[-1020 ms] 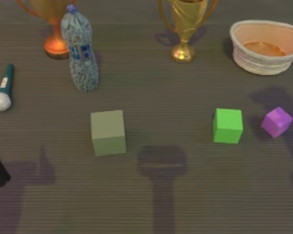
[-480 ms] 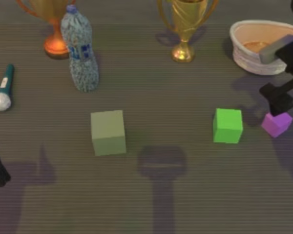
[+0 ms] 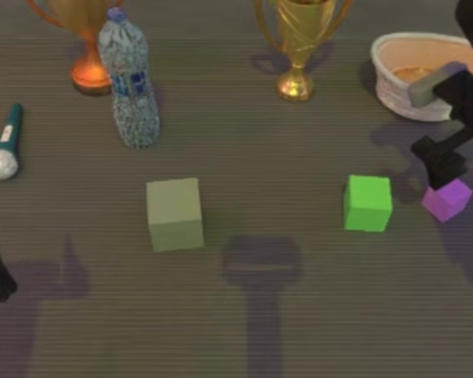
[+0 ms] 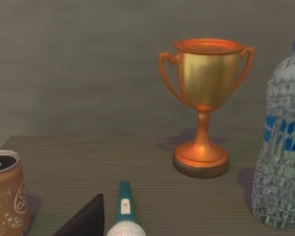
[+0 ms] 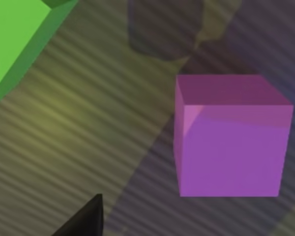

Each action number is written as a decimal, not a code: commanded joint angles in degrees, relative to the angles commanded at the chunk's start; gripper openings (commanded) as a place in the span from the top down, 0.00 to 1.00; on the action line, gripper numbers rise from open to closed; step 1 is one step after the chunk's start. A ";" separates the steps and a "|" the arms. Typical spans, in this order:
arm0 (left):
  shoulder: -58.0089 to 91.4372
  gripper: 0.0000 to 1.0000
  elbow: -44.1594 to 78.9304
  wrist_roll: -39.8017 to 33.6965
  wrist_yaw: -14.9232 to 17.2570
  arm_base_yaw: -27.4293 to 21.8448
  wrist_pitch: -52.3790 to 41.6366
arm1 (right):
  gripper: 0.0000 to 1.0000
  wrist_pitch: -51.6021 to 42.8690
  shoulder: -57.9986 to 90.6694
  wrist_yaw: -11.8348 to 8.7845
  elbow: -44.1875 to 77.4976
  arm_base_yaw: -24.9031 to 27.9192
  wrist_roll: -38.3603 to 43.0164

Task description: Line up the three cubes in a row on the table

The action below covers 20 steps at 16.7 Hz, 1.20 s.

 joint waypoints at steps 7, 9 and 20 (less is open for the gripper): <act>0.00 0.00 0.00 0.00 0.00 0.00 0.00 | 0.00 9.11 3.66 0.04 -5.22 -0.03 0.05; 0.00 0.00 0.00 0.00 0.00 0.00 0.00 | 0.00 13.85 5.62 0.05 -7.75 0.03 0.13; 0.00 0.00 0.00 0.00 0.00 0.00 0.00 | 0.38 16.98 7.31 0.07 -9.67 0.08 0.17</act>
